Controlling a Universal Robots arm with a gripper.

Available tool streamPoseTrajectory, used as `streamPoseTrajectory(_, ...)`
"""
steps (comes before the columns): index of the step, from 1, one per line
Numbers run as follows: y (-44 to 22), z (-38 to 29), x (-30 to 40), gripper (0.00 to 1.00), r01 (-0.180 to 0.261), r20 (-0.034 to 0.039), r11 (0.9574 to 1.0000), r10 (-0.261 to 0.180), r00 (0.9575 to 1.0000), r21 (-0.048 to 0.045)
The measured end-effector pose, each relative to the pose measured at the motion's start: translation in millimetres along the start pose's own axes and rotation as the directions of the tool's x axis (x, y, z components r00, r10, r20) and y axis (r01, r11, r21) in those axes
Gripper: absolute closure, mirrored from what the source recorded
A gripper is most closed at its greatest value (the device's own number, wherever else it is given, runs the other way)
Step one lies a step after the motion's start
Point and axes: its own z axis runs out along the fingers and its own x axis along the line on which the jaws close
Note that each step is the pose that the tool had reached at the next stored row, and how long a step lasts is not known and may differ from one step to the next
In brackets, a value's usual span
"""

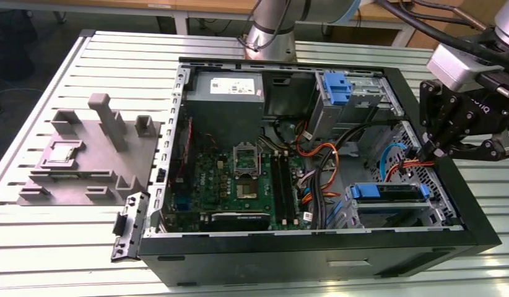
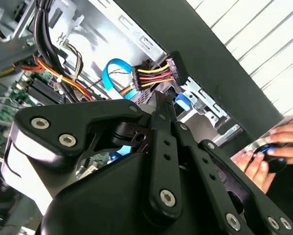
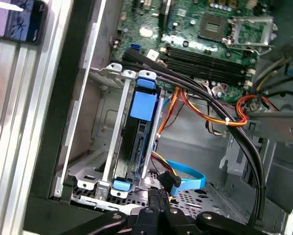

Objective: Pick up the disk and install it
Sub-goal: 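Insert the first disk wire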

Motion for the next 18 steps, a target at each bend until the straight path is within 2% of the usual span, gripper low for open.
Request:
streamPoseTrajectory(5,0.0,1.4,-0.1,0.9,0.075,0.001,0.9972,-0.075,0.9972,0.0015)
streamPoseTrajectory(9,-2.7,2.3,-1.2,0.9,0.079,-0.0039,0.9969,-0.079,0.9969,0.0)
streamPoseTrajectory(10,-5.4,2.6,-1.7,0.9,0.079,-0.0062,0.9968,-0.079,0.9968,-0.0008)
streamPoseTrajectory(14,-8.2,2.6,-1.9,0.9,0.086,-0.0064,0.9963,-0.086,0.9963,-0.0008)
streamPoseTrajectory(16,-8.3,2.7,-1.9,0.9,0.107,-0.0064,0.9942,-0.107,0.9942,0.0008)
streamPoseTrajectory(18,-8.2,2.7,-1.8,0.9,0.129,-0.0085,0.9916,-0.129,0.9916,0.0074)
